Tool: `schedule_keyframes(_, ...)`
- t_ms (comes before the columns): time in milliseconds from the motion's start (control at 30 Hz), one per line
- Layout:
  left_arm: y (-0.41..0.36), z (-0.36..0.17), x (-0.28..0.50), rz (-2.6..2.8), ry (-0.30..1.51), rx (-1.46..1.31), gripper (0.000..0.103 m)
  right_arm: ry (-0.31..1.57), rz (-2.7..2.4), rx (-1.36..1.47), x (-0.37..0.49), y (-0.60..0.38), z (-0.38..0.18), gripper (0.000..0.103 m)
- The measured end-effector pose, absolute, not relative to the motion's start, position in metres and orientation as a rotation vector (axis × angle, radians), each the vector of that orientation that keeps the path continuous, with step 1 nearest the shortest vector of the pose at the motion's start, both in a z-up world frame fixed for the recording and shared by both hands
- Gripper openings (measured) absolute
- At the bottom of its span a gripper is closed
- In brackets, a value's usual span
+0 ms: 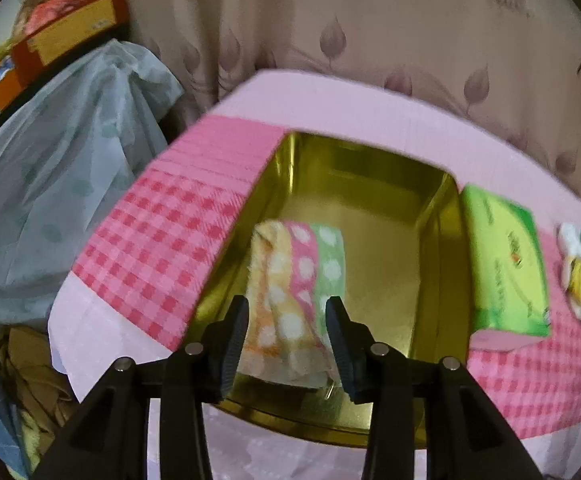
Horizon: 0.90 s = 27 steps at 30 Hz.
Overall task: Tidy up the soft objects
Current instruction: 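Carry the towel into the gold tin with the left gripper and release, then lower the tan sponge into the gold tin beside the towel, open right gripper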
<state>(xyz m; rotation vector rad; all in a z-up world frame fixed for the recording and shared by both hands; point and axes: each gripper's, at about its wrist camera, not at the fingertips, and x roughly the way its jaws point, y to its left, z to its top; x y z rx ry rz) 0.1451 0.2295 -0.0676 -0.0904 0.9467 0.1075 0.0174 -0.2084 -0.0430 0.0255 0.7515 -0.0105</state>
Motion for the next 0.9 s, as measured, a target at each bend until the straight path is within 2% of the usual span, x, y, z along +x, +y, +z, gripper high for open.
schedule_keyframes(400, 0.270, -0.047, 0.093, 0.292, 0.840, -0.142, 0.042, 0.754, 0.349, -0.086, 0.051, -0.063, -0.027, 0.044)
schedule_keyframes(633, 0.284, -0.045, 0.084, 0.341, 0.822, -0.166, 0.042, 0.736, 0.526, -0.188, 0.066, 0.031, -0.018, 0.044)
schedule_keyframes(900, 0.293, -0.042, 0.082, 0.350, 0.805, -0.196, 0.043, 0.759, 0.612, -0.224, 0.087, 0.094, -0.025, 0.044)
